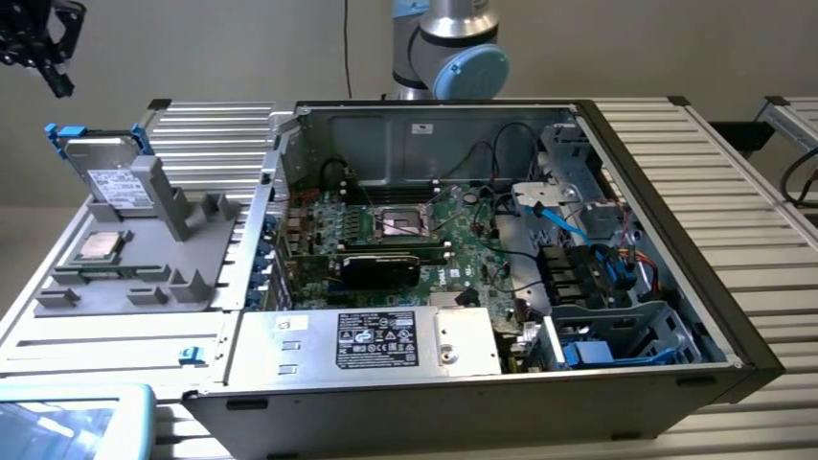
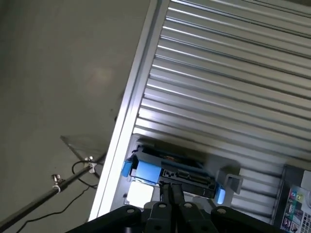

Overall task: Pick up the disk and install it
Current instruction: 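Pick up the disk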

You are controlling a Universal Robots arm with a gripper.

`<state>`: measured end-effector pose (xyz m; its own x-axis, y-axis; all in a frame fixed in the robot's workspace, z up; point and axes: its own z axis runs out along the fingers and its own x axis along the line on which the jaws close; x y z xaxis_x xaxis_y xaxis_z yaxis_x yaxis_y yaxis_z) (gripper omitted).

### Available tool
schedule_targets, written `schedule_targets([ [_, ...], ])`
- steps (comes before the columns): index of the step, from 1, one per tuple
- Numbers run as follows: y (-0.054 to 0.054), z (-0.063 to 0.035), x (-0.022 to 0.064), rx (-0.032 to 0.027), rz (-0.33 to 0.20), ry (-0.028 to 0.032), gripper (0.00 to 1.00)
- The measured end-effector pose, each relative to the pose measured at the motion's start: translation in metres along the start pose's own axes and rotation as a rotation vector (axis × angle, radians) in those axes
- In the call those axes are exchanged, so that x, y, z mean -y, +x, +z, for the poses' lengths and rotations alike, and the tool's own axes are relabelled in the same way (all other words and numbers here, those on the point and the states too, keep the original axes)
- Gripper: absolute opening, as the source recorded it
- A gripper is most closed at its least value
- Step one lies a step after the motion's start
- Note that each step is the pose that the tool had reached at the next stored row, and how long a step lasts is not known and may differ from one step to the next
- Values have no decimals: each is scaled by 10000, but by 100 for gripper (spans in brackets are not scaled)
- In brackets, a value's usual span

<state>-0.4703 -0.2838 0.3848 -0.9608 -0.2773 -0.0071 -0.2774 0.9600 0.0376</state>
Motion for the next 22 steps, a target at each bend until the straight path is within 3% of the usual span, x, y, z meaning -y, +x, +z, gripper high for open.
schedule_targets([
  [22,0,4,-1,-152,-4014,-29,11],
])
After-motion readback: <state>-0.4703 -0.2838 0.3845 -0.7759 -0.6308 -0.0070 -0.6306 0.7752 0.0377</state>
